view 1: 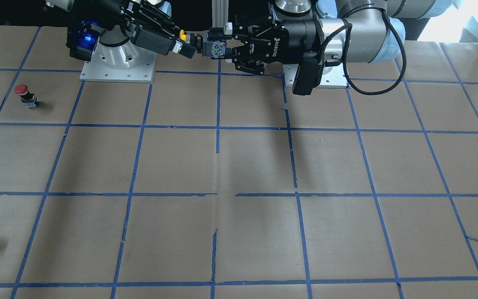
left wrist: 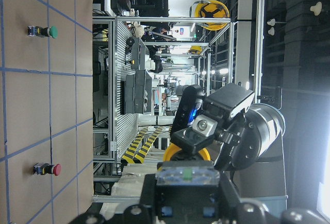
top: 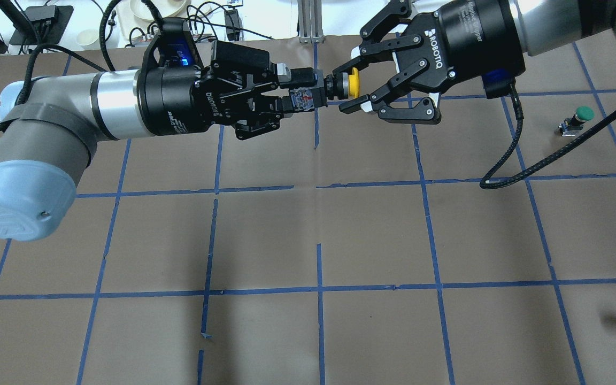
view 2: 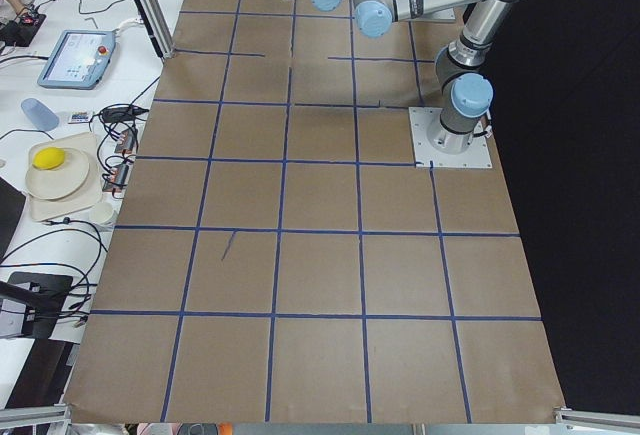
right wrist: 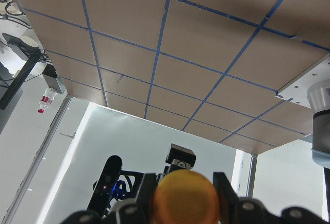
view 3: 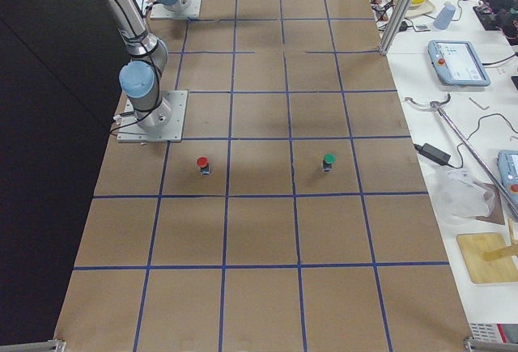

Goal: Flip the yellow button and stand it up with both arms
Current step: 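Open the left gripper and pull it back while the right gripper withdraws the button, then carry the button cap-up with the right gripper toward the table edge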

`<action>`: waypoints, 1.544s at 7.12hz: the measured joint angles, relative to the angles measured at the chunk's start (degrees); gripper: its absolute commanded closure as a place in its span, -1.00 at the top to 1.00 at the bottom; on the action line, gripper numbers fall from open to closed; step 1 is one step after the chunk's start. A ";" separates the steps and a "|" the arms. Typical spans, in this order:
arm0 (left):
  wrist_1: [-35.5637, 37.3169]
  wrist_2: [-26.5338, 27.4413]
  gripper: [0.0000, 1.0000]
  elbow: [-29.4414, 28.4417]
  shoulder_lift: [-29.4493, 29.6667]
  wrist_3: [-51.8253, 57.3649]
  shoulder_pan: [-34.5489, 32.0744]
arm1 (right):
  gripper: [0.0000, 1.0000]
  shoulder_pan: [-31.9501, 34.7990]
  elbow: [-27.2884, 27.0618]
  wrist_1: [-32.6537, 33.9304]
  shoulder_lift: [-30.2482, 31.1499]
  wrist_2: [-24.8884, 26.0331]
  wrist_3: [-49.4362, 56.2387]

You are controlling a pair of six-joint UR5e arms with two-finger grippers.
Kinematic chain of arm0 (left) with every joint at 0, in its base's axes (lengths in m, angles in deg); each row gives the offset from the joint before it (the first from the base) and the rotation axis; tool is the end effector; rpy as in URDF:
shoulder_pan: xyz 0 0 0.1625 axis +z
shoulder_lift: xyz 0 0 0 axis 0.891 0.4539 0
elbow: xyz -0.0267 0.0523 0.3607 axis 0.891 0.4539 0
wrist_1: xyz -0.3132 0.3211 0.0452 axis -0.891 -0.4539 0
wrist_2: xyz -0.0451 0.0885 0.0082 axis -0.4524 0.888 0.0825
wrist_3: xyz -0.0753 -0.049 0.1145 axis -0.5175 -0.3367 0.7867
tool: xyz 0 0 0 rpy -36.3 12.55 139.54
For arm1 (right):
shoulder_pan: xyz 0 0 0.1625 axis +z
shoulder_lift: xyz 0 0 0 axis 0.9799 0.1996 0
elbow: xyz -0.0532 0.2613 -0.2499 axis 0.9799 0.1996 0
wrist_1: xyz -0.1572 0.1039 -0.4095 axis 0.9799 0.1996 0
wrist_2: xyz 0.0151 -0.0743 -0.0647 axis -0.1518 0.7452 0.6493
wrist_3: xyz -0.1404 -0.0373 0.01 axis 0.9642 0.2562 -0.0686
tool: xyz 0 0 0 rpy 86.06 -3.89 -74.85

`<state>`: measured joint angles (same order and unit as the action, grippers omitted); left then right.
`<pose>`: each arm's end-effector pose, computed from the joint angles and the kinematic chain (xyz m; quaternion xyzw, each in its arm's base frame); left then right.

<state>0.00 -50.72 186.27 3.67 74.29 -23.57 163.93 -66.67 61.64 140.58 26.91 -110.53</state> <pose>-0.2501 -0.4899 0.3791 0.0322 -0.7148 0.0059 0.6986 0.2180 -0.4960 0.4553 0.5128 0.7086 0.2698 0.4028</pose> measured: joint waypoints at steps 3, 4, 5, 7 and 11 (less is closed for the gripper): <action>0.03 0.54 0.98 -0.12 -0.01 -1.74 0.10 | -0.39 -0.36 0.25 0.18 -0.19 0.29 -0.06; 0.12 1.43 0.98 -0.27 -0.12 -1.67 0.71 | -0.38 -0.58 0.41 0.40 -0.27 0.50 -0.06; 0.53 4.26 0.98 -0.39 -0.25 -2.12 2.43 | -0.38 -1.70 0.59 0.66 -0.33 1.17 0.25; 3.11 13.68 0.98 -2.02 0.61 -3.89 7.52 | -0.38 -7.15 0.83 0.87 -0.34 3.13 4.39; 3.19 51.95 0.99 -16.79 7.81 -4.39 5.16 | -0.49 -11.16 -0.91 0.31 -0.73 24.15 41.49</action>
<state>3.19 1.23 169.48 11.49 69.90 -18.41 152.77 -67.58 61.94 139.85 51.06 -69.04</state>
